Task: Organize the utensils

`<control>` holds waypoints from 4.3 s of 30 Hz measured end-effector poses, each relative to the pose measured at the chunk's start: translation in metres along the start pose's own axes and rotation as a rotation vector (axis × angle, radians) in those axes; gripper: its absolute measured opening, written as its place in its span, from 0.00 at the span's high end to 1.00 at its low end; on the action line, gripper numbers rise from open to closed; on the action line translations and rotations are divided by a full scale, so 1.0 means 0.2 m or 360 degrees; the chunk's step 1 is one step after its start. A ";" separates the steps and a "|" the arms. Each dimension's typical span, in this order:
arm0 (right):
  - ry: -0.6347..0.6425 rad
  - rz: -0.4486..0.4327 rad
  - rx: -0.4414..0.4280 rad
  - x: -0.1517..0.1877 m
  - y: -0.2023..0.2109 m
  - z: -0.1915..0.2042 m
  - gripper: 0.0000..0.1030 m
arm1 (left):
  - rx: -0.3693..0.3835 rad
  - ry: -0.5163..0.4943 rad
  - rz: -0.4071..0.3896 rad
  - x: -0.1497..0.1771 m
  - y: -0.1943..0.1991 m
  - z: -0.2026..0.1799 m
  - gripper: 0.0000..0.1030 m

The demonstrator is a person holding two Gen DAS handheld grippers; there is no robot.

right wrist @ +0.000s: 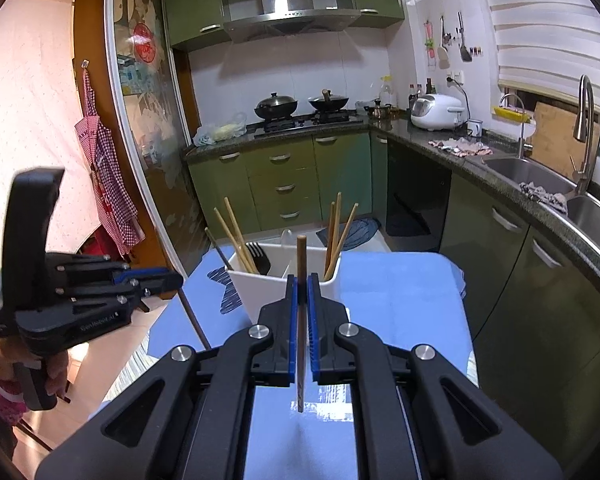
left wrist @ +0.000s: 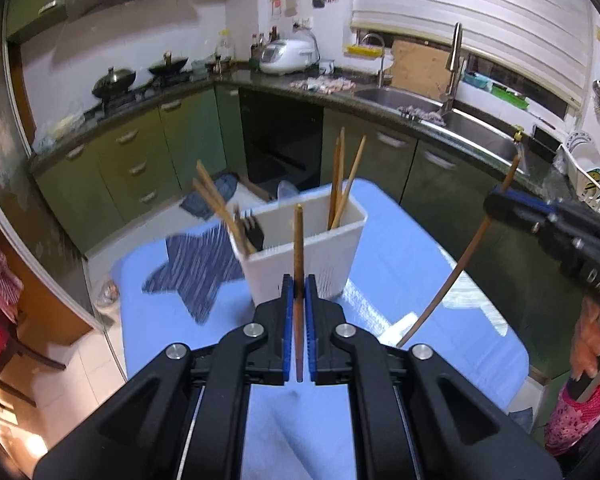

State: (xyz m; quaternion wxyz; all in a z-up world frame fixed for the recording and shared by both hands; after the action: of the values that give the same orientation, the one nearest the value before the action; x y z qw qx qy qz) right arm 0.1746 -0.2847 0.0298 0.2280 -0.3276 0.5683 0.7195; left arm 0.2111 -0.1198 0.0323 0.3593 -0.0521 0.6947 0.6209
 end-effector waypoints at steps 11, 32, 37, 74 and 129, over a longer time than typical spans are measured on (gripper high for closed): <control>-0.0002 -0.0025 0.0017 -0.02 0.05 -0.02 0.95 | 0.0003 -0.0010 -0.0252 -0.35 0.20 -0.02 0.95; -0.0011 -0.0066 0.0009 -0.11 0.08 -0.02 0.95 | -0.0119 0.0073 -0.0206 -0.42 -0.10 0.11 0.89; -0.0020 -0.0134 -0.0008 -0.22 0.12 0.00 0.95 | -0.0118 0.0079 -0.0227 -0.36 -0.09 0.12 0.47; -0.0049 0.0077 0.0094 -0.36 -0.74 0.00 0.68 | -0.0159 0.0378 -0.0343 0.44 0.04 0.17 0.06; -0.0016 -0.0162 0.0314 0.79 0.34 0.23 0.04 | -0.0294 0.0476 -0.0348 0.96 0.34 0.00 0.06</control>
State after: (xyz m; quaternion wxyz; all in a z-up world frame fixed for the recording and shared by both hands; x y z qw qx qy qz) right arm 0.0086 -0.2648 -0.0341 0.2983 -0.3284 0.6178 0.6492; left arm 0.0347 -0.0321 -0.0204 0.3109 -0.2516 0.6706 0.6247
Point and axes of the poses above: each gripper's, at about its wrist camera, not at the fingertips, and y roughly against the way its jaws point, z to its left, x to its underside, the point moved 3 cm from there along -y, roughly the way its jaws point, and after that the axes turned 12 degrees about z, right-handed, at the moved point
